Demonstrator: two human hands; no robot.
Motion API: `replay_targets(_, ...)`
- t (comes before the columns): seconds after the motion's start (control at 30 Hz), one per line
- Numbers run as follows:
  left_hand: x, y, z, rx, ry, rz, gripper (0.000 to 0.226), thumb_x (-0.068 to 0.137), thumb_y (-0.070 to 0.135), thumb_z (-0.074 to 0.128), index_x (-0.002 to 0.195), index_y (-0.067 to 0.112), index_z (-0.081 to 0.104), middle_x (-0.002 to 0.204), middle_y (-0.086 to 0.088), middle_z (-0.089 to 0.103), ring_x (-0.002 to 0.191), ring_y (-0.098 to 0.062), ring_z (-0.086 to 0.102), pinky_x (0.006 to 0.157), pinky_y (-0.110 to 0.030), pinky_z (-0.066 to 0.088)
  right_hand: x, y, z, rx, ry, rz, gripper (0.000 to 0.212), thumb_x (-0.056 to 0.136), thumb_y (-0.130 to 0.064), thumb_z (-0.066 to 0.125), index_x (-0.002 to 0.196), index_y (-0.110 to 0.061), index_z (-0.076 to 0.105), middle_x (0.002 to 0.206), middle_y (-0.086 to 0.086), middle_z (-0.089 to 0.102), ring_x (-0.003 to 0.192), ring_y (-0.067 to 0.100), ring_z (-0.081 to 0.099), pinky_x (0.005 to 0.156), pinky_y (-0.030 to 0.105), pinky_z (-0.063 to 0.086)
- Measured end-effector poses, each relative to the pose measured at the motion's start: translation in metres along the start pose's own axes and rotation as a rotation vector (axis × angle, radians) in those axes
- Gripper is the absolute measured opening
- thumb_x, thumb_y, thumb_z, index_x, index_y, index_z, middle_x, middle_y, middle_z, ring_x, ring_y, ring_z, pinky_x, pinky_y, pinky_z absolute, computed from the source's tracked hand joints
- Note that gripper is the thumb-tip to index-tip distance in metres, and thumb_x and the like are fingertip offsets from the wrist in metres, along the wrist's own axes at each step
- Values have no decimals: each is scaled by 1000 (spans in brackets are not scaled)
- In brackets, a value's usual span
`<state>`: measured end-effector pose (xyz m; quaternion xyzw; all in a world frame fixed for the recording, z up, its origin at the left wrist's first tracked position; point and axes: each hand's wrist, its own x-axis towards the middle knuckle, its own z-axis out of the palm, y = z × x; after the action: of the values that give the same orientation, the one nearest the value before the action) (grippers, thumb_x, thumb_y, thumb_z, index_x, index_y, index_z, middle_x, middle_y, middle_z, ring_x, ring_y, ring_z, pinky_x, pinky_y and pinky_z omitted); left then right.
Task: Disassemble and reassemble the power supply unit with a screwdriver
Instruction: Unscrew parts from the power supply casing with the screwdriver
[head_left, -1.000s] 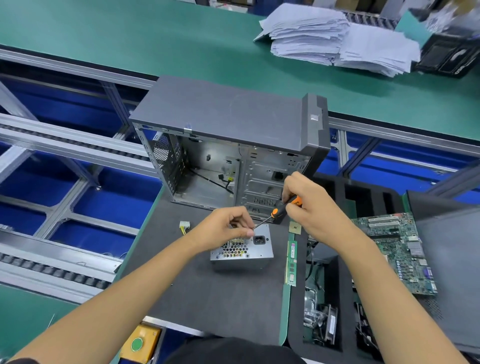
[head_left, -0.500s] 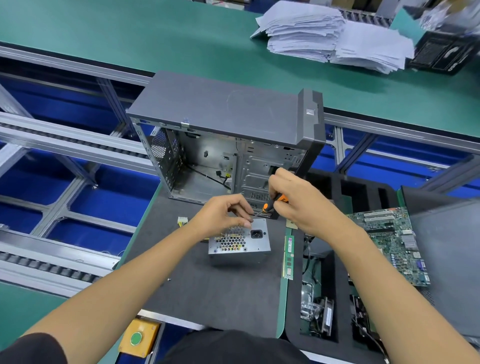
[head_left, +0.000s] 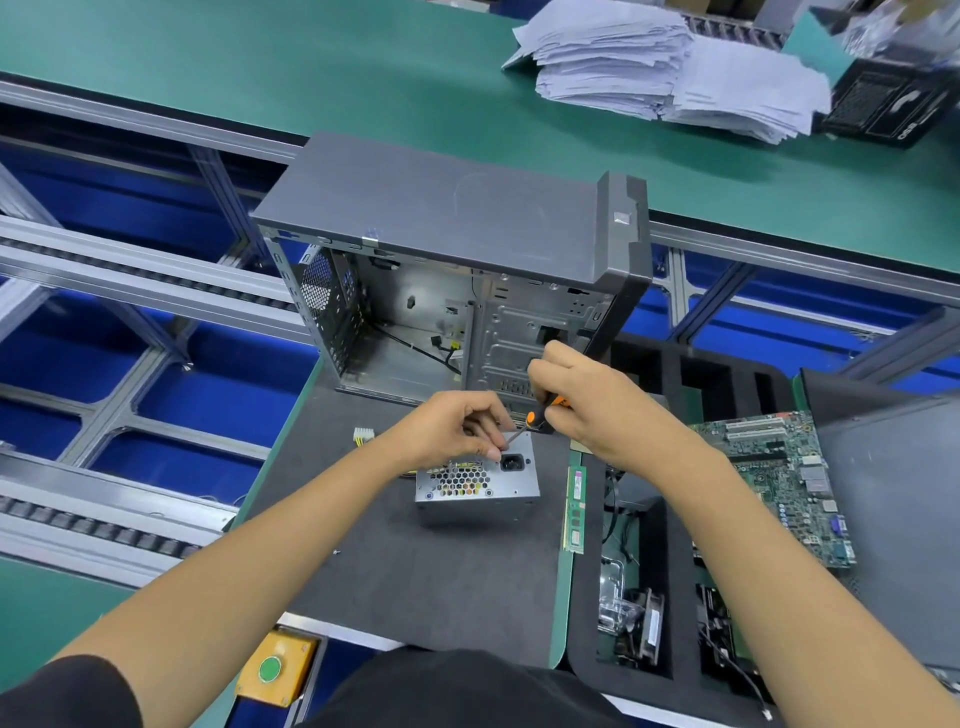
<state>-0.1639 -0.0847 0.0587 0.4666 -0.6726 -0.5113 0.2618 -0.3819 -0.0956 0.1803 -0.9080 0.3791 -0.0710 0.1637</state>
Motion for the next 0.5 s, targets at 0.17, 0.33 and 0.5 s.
replay_targets(0.17,2,-5,0,46,-42,-6,36,83,-1,81,106,22,65,93,-1,77,89,-11,75,82,-24,58,5,-1,5,-50,-45,-11,22,88,-3,50,87,-20,35,90,-5,33,64,18,40,58,39,39)
replay_targets(0.33,0,-11,7,179,-12,13,46,83,11,83,101,45,57,91,13,77,88,-3,73,81,-27,58,7,0,12,-56,-81,-16,23,88,-4,50,86,-21,34,89,-5,32,66,22,43,59,41,41)
replay_targets(0.5,-2,-19,14,402,104,98,40,79,35,85,102,43,54,88,34,72,97,7,63,93,-24,27,10,0,15,-49,-98,-34,23,88,-4,51,86,-21,35,91,-3,35,67,22,43,59,41,41)
